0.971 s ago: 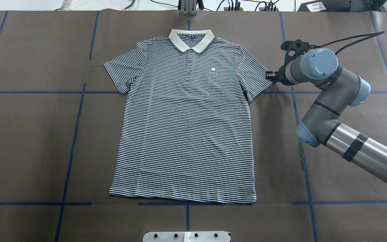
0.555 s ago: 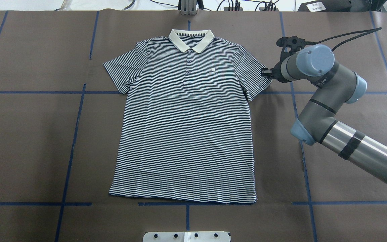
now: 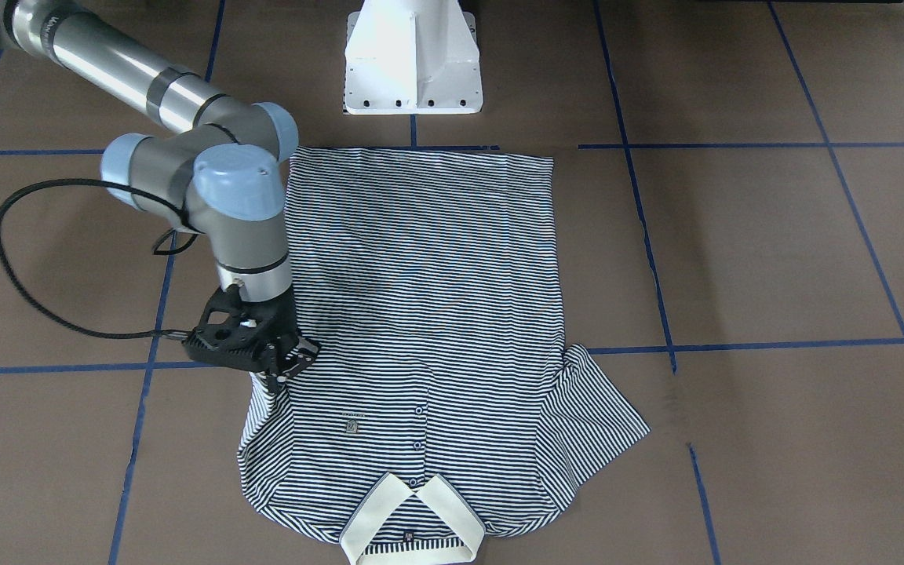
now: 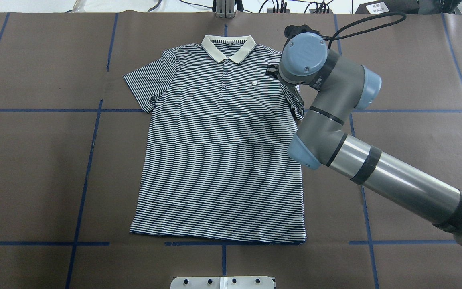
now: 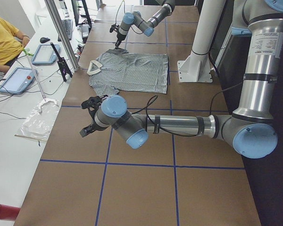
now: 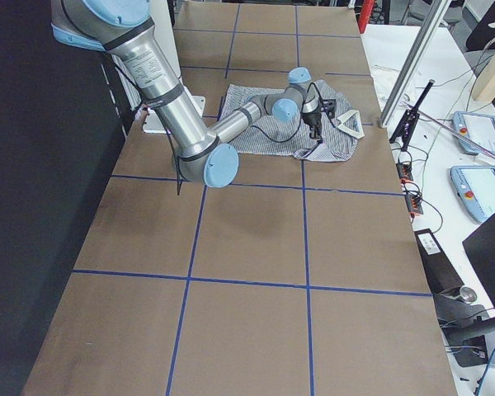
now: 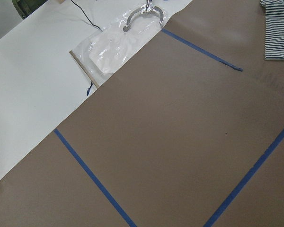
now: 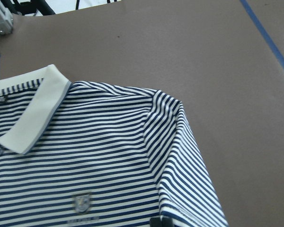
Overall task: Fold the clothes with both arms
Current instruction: 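Fold the sleeve with the right gripper inward across the shirt body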
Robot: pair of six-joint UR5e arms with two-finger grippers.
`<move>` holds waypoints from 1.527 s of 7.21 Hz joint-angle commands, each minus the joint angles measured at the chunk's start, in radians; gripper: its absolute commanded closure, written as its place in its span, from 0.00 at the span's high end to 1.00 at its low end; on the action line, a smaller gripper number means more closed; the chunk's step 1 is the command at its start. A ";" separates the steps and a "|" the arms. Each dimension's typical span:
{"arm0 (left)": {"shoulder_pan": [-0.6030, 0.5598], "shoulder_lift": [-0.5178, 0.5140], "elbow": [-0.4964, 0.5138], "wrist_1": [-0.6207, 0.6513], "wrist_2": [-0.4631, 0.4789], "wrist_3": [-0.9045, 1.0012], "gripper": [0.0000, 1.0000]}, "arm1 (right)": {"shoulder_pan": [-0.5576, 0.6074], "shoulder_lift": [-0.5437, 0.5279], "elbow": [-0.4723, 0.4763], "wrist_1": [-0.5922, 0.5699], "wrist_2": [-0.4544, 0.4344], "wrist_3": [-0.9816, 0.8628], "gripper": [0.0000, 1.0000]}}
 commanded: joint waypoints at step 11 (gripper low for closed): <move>0.004 -0.052 -0.009 -0.029 0.002 -0.117 1.00 | 0.091 0.242 -0.192 -0.091 0.142 -0.077 1.00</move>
